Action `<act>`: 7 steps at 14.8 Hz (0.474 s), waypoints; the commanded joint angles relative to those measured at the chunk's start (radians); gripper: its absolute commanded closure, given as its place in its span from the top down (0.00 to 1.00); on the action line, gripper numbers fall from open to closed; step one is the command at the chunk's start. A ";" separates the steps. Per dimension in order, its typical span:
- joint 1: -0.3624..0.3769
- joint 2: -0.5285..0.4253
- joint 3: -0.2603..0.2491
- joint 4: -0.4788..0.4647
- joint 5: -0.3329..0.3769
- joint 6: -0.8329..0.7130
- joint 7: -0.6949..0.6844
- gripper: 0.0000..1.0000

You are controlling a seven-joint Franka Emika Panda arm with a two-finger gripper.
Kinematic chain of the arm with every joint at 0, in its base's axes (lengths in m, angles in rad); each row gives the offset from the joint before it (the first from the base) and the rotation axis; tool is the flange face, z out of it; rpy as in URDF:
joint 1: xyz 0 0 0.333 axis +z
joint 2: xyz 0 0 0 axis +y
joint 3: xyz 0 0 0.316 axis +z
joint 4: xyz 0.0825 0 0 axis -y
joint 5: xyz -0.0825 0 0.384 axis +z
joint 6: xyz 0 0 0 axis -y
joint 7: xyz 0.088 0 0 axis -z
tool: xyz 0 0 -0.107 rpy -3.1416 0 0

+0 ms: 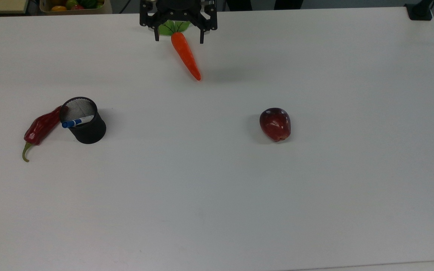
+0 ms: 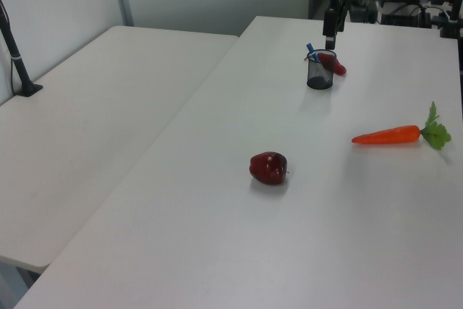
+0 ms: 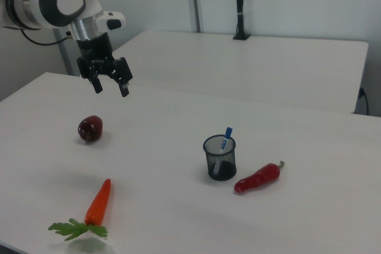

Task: Take marker pen
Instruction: 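Move the open gripper over the black mesh pen cup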

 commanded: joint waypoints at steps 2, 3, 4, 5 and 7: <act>-0.002 -0.013 -0.007 -0.001 0.020 -0.025 -0.031 1.00; -0.002 -0.015 -0.009 -0.002 0.020 -0.025 -0.031 1.00; -0.002 -0.013 -0.007 -0.001 0.020 -0.025 -0.031 1.00; -0.002 -0.012 -0.009 -0.001 0.020 -0.023 -0.031 1.00; -0.007 -0.012 -0.013 -0.001 0.017 -0.023 -0.030 1.00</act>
